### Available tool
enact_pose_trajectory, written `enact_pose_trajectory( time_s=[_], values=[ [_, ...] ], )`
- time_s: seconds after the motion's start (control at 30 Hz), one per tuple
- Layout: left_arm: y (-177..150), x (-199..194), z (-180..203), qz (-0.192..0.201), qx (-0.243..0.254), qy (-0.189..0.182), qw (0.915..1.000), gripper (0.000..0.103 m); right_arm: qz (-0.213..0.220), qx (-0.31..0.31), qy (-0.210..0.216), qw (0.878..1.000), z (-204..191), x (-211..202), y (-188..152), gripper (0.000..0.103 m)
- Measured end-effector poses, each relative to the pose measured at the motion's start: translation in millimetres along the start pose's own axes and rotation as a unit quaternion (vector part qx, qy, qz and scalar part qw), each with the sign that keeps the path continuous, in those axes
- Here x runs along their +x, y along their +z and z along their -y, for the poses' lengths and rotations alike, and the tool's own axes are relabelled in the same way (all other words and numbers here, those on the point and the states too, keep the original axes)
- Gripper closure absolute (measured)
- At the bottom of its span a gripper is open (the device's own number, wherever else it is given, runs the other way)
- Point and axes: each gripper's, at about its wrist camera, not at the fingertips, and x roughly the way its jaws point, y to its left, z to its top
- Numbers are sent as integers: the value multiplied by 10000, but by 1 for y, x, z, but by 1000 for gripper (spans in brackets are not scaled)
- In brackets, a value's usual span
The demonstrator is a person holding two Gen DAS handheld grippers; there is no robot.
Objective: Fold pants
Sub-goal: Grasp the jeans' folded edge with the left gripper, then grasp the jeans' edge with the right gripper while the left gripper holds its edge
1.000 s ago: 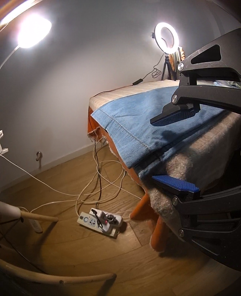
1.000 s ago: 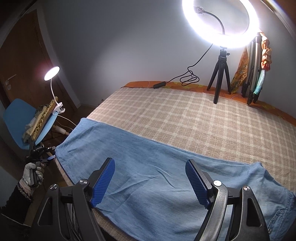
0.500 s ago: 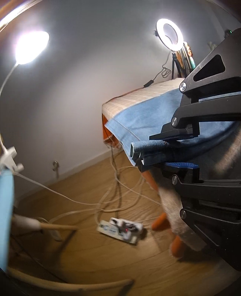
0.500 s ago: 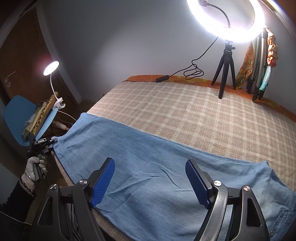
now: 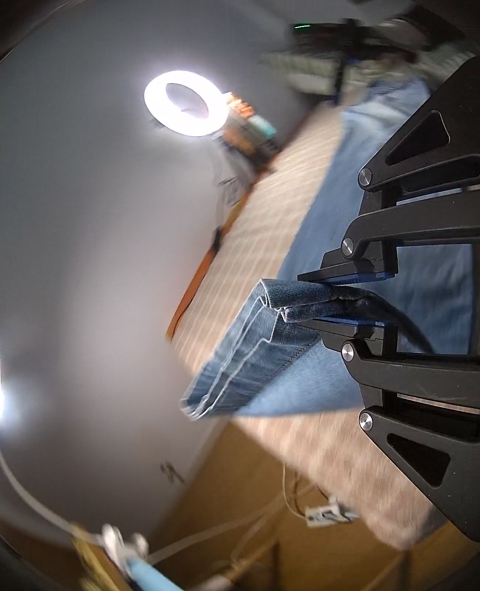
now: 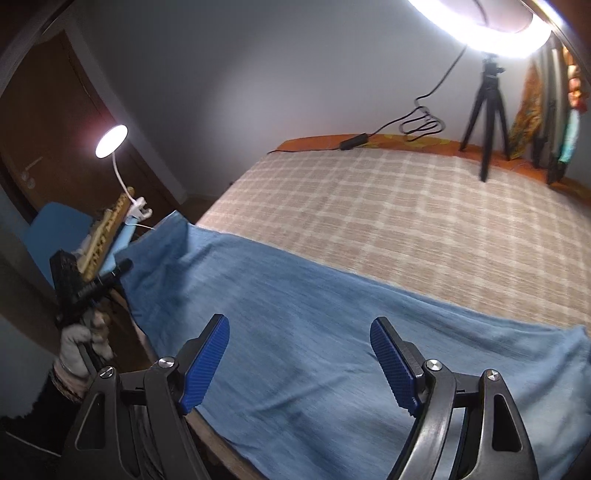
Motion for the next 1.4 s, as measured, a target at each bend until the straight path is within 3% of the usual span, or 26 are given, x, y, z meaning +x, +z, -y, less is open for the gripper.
enact_pose_trajectory(
  time_s=[0.17,0.33,0.53,0.7,0.73,0.8,0.87,0.97,1.07,1.4],
  values=[
    [-17,17,25,-330,73,-481,9983,91,-340,15,822,9960,-26,57,31,20],
    [-23,21,36,-482,-51,-822,9954,91,-930,226,1691,9809,-58,135,56,19],
    [-26,17,45,-553,-21,-972,9937,91,-1585,706,1861,9671,-74,211,59,18],
    [-24,15,58,-623,70,-1092,9920,91,-1556,1132,1928,9622,-70,237,65,21],
    [-24,15,63,-662,149,-1118,9914,91,-1508,1196,1858,9635,-68,242,67,24],
    [-24,14,70,-721,277,-1143,9904,91,-1465,1339,1844,9626,-64,247,69,43],
    [-26,14,77,-778,392,-1128,9898,91,-1355,1431,1851,9628,-60,245,71,72],
    [-28,19,86,-859,492,-1169,9882,91,-1087,1139,1652,9736,-59,224,75,90],
    [-31,24,97,-922,583,-1235,9863,91,-800,852,1426,9829,-59,197,79,97],
    [-45,32,147,-1155,962,-1573,9760,91,-126,315,615,9975,-38,111,75,99]
  ],
)
